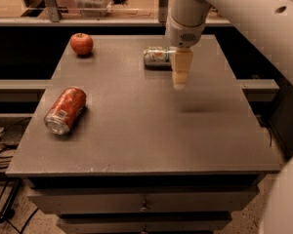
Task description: Place 7up can upright
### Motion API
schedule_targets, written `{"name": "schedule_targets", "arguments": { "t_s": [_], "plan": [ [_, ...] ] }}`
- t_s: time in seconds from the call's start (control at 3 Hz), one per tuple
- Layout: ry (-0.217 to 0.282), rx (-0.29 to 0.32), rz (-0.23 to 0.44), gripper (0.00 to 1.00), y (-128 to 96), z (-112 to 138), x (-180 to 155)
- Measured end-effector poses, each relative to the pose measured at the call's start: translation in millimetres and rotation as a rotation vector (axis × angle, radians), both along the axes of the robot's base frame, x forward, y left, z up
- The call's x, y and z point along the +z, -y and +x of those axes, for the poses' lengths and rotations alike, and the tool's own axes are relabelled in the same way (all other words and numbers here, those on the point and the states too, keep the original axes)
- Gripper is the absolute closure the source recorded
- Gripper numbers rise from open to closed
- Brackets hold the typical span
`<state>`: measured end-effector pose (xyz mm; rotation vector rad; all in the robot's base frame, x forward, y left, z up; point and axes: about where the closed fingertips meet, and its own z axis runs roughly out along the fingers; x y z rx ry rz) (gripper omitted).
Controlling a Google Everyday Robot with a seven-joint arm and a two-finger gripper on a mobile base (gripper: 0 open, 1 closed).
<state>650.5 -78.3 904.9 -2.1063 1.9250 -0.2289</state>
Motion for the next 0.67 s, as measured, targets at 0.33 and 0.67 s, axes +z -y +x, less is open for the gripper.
{"name": "schedule_targets", "arguments": {
  "t_s": [0.33,0.67],
  "plan": [
    [-0.019,0.028,-0.043,0.00,-5.3,25.6,-16.0],
    [-0.034,0.058,-0.077,0.00,-11.0,46.3,-29.4]
  ]
}}
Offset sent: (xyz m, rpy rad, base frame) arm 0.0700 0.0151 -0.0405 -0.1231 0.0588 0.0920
